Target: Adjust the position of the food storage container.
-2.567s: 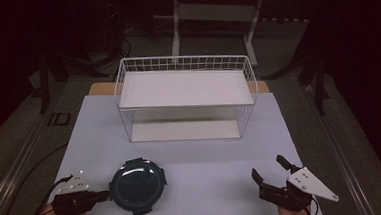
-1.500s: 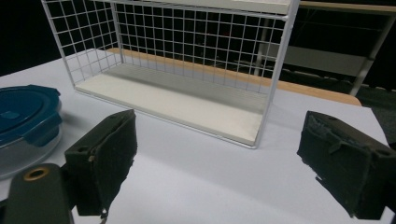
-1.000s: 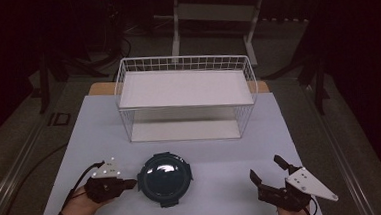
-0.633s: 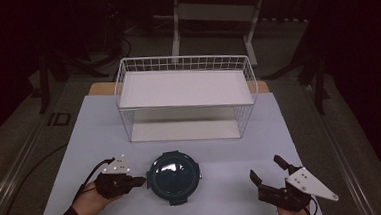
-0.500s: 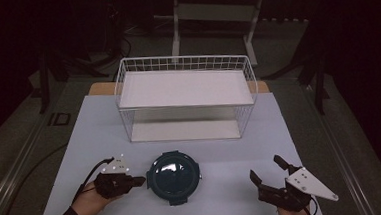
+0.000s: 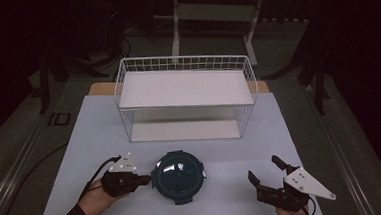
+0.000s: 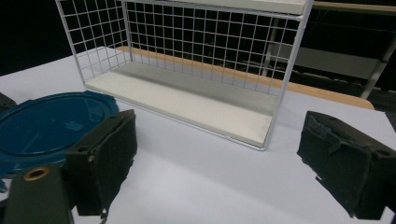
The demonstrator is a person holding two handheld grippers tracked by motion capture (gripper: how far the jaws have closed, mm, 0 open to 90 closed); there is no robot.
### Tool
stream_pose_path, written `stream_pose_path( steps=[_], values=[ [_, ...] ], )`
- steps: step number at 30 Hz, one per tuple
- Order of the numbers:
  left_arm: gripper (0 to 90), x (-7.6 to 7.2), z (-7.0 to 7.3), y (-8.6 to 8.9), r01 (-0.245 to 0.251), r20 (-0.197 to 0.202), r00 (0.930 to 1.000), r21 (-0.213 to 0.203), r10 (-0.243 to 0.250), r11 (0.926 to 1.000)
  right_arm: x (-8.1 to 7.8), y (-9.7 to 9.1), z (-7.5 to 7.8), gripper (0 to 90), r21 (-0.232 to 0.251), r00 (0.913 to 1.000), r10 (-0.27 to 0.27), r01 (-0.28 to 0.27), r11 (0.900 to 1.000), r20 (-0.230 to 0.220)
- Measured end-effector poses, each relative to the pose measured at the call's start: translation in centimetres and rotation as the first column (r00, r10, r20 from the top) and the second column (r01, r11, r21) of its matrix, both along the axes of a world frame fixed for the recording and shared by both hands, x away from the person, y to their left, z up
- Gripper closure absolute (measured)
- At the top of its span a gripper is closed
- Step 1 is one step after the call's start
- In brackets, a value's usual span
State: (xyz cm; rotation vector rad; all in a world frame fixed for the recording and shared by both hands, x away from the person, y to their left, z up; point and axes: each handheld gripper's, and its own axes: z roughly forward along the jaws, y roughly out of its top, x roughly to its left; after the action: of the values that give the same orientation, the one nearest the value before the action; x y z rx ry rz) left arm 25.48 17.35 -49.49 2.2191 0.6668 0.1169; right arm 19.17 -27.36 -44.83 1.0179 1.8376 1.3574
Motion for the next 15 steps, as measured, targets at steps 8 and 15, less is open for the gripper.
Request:
stream_pose_path(
  steps=[8,15],
  values=[
    [89.6,1.2,0.1,-2.2,0.019,0.006,0.9998,0.010,-0.019,0.9998,0.0,0.0,0.0,11.4,0.000,1.0000,0.001,-0.001,1.0000,0.003],
    [89.6,1.9,0.2,-4.1,0.050,0.011,0.9987,0.016,-0.050,0.9986,0.0,-0.1,0.0,11.5,0.002,1.0000,0.005,-0.005,1.0000,0.001]
  ],
)
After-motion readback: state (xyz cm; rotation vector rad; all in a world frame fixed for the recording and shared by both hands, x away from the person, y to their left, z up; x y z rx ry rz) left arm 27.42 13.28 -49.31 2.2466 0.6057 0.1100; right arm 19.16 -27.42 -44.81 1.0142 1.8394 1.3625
